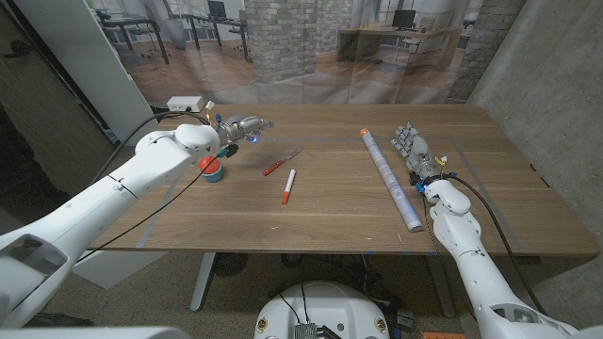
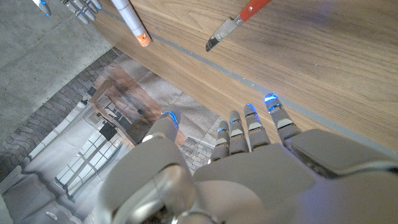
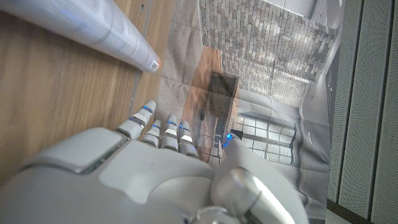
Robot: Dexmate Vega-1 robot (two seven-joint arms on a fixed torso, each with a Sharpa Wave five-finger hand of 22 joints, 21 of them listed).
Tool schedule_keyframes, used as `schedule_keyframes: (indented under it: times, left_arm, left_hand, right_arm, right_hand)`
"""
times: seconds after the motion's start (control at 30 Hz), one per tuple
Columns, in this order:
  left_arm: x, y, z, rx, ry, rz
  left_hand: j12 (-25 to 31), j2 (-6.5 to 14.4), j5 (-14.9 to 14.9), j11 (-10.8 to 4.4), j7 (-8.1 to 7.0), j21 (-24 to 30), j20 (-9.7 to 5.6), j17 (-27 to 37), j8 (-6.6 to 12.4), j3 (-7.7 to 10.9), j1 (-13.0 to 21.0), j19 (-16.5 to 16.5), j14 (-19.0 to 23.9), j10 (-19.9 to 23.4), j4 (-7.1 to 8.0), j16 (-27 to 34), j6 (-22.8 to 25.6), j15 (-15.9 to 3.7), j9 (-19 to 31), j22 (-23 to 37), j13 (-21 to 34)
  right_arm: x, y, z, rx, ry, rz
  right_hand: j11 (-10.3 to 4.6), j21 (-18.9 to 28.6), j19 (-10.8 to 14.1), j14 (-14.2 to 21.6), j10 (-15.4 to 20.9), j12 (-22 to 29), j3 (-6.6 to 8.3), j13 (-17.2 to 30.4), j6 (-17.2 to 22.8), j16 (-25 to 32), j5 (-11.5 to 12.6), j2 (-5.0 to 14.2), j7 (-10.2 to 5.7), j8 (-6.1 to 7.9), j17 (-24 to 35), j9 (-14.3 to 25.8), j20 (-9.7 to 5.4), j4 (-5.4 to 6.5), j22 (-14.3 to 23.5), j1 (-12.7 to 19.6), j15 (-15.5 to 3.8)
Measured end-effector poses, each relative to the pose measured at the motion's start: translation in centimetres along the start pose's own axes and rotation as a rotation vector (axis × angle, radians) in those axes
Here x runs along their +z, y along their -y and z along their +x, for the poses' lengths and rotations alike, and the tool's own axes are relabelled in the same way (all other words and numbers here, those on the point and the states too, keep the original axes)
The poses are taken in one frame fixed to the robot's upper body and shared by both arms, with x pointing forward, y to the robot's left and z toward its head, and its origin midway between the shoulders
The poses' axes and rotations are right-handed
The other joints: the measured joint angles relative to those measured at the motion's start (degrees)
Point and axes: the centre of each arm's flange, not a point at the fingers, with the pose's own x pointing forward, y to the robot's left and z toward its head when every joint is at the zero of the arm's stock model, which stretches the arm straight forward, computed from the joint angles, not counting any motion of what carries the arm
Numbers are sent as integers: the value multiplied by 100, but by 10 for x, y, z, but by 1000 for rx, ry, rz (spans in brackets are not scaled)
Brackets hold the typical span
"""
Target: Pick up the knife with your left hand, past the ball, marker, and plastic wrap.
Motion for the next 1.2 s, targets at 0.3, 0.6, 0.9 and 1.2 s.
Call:
schedule_keyframes:
  times: [0.3,0.6,0.9,1.2]
  left_arm:
    - [11,-5,2,-55,-52,82]
    - [23,-10,3,-106,-115,172]
    - [35,-11,4,-160,-170,237]
    - [50,-9,6,-204,-223,296]
  left_hand:
    - [0,0,0,0,0,0,0,30,-40,-48,0,0,0,0,47,21,0,0,0,2,3]
    - [0,0,0,0,0,0,-1,58,-40,-86,0,0,0,0,54,43,0,0,-1,2,31]
    - [0,0,0,31,1,0,29,105,-40,-150,0,31,0,32,72,65,63,0,-1,11,51]
    - [16,0,0,-9,3,0,-35,137,-40,-221,0,97,33,117,94,134,142,-32,-2,29,56]
  right_arm:
    - [-3,4,1,-1,2,11]
    - [-10,10,1,-1,3,28]
    - [-14,16,4,14,6,39]
    - [-18,23,11,47,3,41]
  right_hand:
    - [3,0,0,0,44,0,0,0,0,0,0,0,0,0,0,0,0,0,0,0,0]
    - [2,0,0,0,43,0,0,0,46,0,0,-1,-20,0,0,0,0,0,0,-1,0]
    - [1,0,-1,31,42,0,0,0,53,0,0,-32,-13,0,0,0,0,0,0,-32,31]
    - [1,0,21,31,42,0,0,0,53,0,0,-31,-13,0,0,0,-22,0,0,-31,31]
